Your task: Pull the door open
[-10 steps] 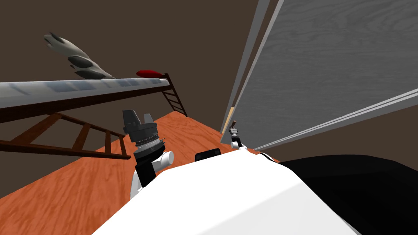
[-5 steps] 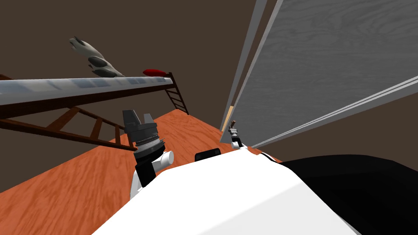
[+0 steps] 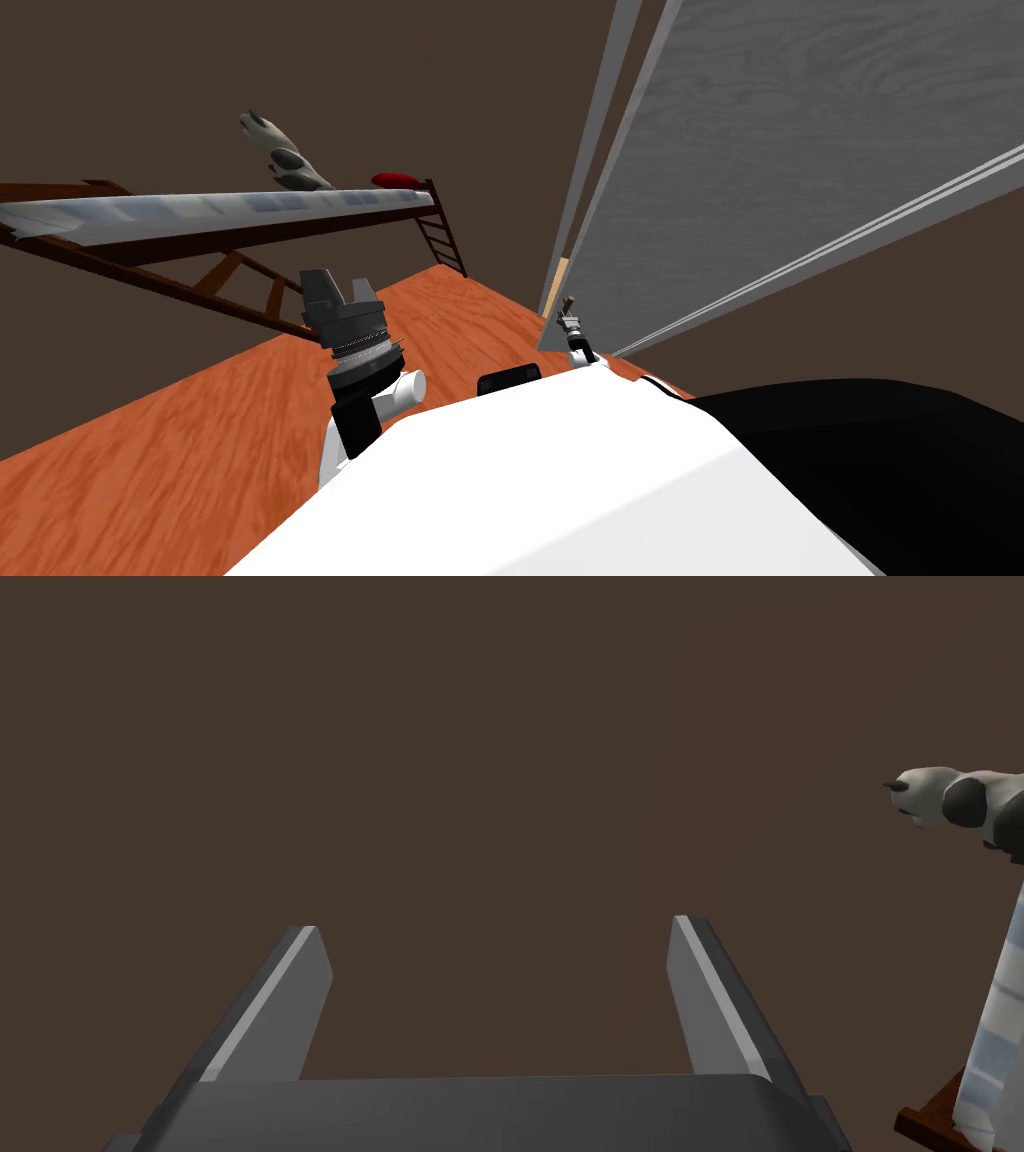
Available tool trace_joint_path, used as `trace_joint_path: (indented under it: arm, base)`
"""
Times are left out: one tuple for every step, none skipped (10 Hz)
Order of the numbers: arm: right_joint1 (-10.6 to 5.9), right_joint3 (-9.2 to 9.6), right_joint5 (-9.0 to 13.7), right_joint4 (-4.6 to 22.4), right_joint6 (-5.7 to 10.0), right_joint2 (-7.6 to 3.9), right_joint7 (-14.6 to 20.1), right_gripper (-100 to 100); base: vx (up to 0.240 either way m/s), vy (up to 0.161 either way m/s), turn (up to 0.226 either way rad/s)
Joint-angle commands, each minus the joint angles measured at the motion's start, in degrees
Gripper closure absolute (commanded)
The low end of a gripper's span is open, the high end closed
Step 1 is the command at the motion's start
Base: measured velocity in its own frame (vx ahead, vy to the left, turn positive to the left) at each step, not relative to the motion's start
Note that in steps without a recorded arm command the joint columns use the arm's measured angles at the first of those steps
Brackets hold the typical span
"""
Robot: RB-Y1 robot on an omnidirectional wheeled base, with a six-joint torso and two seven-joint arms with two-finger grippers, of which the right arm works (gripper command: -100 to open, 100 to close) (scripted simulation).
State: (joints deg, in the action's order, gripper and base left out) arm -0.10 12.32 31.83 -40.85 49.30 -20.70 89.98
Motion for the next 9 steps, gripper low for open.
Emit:
trace_joint_path:
  arm:
    - [0.0, 0.0, 0.0, 0.0, 0.0, 0.0, 0.0, 100]
    - [0.66, 1.35, -0.7, -0.3, 0.51, -0.76, 1.3, 100]
    - [0.95, 1.97, -1.0, -0.5, 0.83, -1.23, 1.9, 100]
    - [1.27, 2.64, -1.3, -0.7, 1.18, -1.74, 2.6, 100]
    - [1.6, 3.35, -1.6, -0.9, 1.54, -2.27, 3.3, 100]
    - [1.93, 4.03, -2.0, -1.1, 1.9, -2.79, 4.0, 100]
    - [2.23, 4.67, -2.3, -1.3, 2.23, -3.27, 4.7, 100]
    - [2.49, 5.22, -2.6, -1.4, 2.51, -3.68, 5.3, 100]
    - [2.76, 5.79, -2.9, -1.6, 2.81, -4.11, 5.9, 100]
  base:
    - [-0.104, -0.02, 0.029]
    - [-0.148, -0.014, 0.083]
    - [-0.214, -0.026, 0.099]
    - [-0.227, -0.033, 0.08]
    - [-0.212, -0.027, 0.079]
    - [-0.209, 0.003, 0.064]
    - [-0.212, -0.031, 0.057]
    - [-0.206, -0.04, 0.054]
    - [-0.197, -0.043, 0.061]
